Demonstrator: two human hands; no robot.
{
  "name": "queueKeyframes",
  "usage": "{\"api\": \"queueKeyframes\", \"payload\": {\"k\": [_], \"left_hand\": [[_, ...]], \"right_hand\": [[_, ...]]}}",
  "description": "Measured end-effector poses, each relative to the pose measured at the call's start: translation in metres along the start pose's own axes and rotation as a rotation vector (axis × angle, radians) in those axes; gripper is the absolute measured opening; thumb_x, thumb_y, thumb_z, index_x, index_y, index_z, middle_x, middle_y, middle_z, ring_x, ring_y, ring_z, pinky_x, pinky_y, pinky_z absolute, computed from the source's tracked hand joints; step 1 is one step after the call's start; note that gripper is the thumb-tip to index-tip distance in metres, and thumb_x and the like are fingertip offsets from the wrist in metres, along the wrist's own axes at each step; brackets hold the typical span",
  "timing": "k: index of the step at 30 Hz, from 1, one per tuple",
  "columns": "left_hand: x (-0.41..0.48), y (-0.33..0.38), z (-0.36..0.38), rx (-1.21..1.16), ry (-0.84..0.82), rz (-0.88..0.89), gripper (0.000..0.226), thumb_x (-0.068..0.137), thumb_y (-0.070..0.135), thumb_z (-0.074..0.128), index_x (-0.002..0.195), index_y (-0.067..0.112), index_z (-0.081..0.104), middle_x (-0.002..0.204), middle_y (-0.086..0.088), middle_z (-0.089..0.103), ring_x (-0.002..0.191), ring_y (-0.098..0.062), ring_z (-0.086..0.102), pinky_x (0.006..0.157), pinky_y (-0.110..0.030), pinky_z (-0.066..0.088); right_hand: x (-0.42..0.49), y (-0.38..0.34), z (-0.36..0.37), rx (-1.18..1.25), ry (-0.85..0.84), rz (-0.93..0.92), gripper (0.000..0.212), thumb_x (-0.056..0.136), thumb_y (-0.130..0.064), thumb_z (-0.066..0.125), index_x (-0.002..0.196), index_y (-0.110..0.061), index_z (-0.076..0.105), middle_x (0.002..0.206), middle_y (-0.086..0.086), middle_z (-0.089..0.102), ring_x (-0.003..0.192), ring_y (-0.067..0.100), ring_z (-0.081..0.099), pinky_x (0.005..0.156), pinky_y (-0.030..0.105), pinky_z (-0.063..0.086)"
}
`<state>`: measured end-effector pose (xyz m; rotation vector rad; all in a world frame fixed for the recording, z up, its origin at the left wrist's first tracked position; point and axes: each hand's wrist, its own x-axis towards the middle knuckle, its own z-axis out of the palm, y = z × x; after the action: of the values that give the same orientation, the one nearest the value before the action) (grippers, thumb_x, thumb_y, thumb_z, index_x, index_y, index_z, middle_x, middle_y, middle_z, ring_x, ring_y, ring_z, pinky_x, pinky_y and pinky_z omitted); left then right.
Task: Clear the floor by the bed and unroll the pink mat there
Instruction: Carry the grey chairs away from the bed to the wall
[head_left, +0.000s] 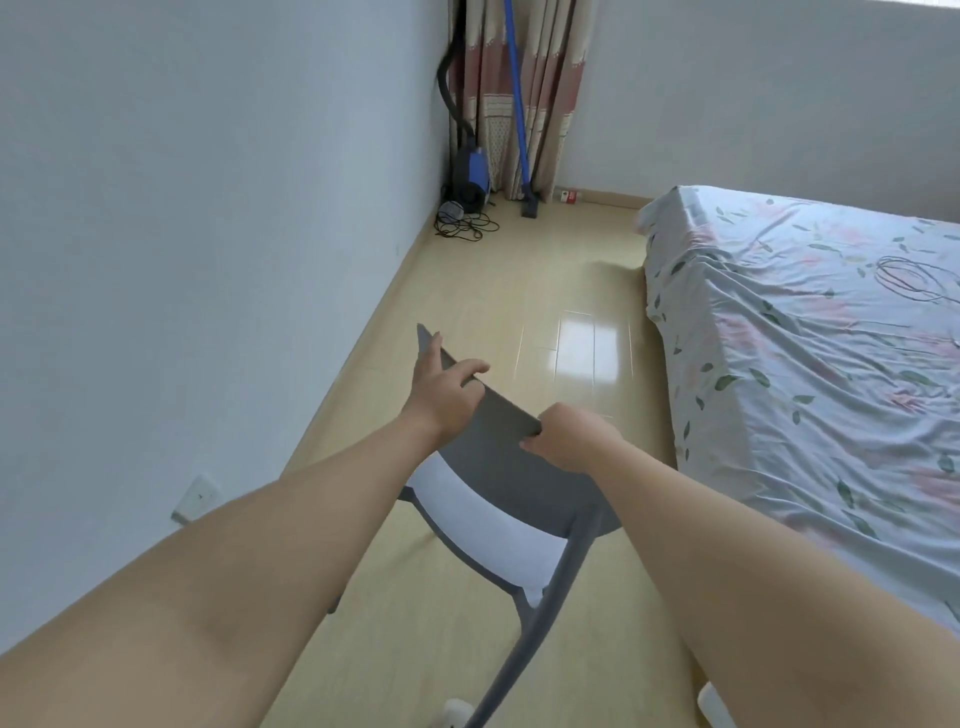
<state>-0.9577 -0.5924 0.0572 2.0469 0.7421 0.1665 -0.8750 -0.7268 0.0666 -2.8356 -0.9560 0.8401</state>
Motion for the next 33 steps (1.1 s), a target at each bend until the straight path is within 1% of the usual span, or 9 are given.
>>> {"api": "queueKeyframes", "payload": {"k": [3, 7, 11, 14, 18, 22, 26, 30, 33], "left_hand": [[-0.021, -0.004, 0.008, -0.205, -0.03, -0.127, 0.044, 0.098, 0.031, 0.04, 0.142, 0.025, 0.038, 0.156, -0.004, 0.012, 0.141, -0.024, 0.026, 0.115, -0.039, 0.027], [-0.051, -0.022, 0.01, -0.295, -0.04, -0.221, 0.055, 0.097, 0.037, 0.042, 0.146, 0.041, 0.016, 0.156, 0.0, 0.02, 0.138, -0.028, 0.032, 0.108, -0.05, 0.038], [-0.085, -0.04, 0.012, -0.614, 0.183, -0.384, 0.072, 0.089, 0.043, 0.051, 0.143, 0.046, 0.003, 0.132, 0.003, 0.047, 0.12, -0.031, 0.055, 0.1, -0.049, 0.047], [-0.109, -0.045, 0.022, -0.749, 0.265, -0.579, 0.06, 0.085, 0.041, 0.053, 0.137, 0.02, 0.029, 0.108, -0.006, 0.06, 0.11, -0.031, 0.059, 0.098, -0.047, 0.049], [-0.125, -0.051, 0.016, -0.547, 0.284, -0.632, 0.02, 0.091, 0.025, 0.04, 0.104, 0.012, 0.045, 0.097, -0.009, 0.057, 0.107, -0.031, 0.056, 0.093, -0.045, 0.051], [-0.127, -0.061, 0.003, -0.479, 0.344, -0.674, 0.031, 0.092, 0.02, 0.034, 0.12, 0.01, 0.042, 0.115, -0.01, 0.057, 0.103, -0.033, 0.061, 0.09, -0.043, 0.053], [-0.117, -0.063, -0.016, -0.466, 0.314, -0.605, 0.028, 0.091, 0.017, 0.036, 0.118, 0.012, 0.044, 0.103, -0.012, 0.057, 0.085, -0.033, 0.068, 0.069, -0.04, 0.061], [-0.117, -0.068, -0.045, -0.444, 0.28, -0.576, 0.014, 0.092, 0.012, 0.035, 0.096, 0.01, 0.048, 0.102, -0.016, 0.06, 0.061, -0.025, 0.064, 0.044, -0.027, 0.056], [-0.123, -0.087, -0.059, -0.44, 0.32, -0.587, 0.015, 0.09, 0.011, 0.036, 0.088, 0.013, 0.051, 0.094, -0.013, 0.063, 0.064, -0.024, 0.063, 0.05, -0.029, 0.056]], "right_hand": [[-0.008, -0.009, 0.012, 0.031, -0.023, -0.01, 0.035, 0.095, -0.032, 0.047, 0.066, -0.014, 0.038, 0.068, 0.0, 0.042, 0.066, 0.02, 0.047, 0.048, 0.024, 0.029], [-0.031, -0.027, 0.032, 0.054, -0.029, -0.023, 0.027, 0.096, -0.025, 0.045, 0.073, -0.01, 0.044, 0.067, 0.001, 0.041, 0.065, 0.021, 0.046, 0.048, 0.024, 0.028], [-0.043, -0.056, 0.051, 0.086, -0.041, -0.003, 0.025, 0.095, -0.016, 0.044, 0.073, -0.007, 0.051, 0.067, 0.005, 0.046, 0.056, 0.017, 0.04, 0.052, 0.024, 0.032], [-0.053, -0.076, 0.079, -0.004, -0.109, -0.061, 0.024, 0.098, -0.025, 0.045, 0.109, -0.01, 0.059, 0.083, 0.005, 0.055, 0.078, 0.019, 0.047, 0.071, 0.026, 0.038], [-0.064, -0.079, 0.095, 0.101, -0.27, -0.177, 0.022, 0.095, -0.028, 0.051, 0.108, -0.013, 0.061, 0.094, 0.003, 0.059, 0.092, 0.02, 0.054, 0.082, 0.029, 0.042], [-0.069, -0.055, 0.085, 0.726, -0.679, -0.093, 0.016, 0.088, -0.032, 0.061, 0.092, -0.018, 0.068, 0.086, -0.002, 0.059, 0.079, 0.015, 0.054, 0.076, 0.027, 0.041], [-0.041, -0.06, 0.101, 1.01, -0.726, 0.03, 0.029, 0.094, -0.039, 0.046, 0.099, -0.016, 0.062, 0.082, 0.002, 0.058, 0.071, 0.019, 0.051, 0.07, 0.031, 0.04], [-0.017, -0.081, 0.142, 0.754, -0.728, 0.159, 0.048, 0.089, -0.061, 0.045, 0.1, -0.017, 0.06, 0.1, 0.008, 0.059, 0.094, 0.026, 0.059, 0.089, 0.038, 0.046], [-0.017, -0.102, 0.17, 0.751, -0.793, 0.21, 0.061, 0.09, -0.065, 0.04, 0.124, -0.016, 0.053, 0.123, 0.006, 0.053, 0.126, 0.027, 0.046, 0.11, 0.041, 0.035]]}}
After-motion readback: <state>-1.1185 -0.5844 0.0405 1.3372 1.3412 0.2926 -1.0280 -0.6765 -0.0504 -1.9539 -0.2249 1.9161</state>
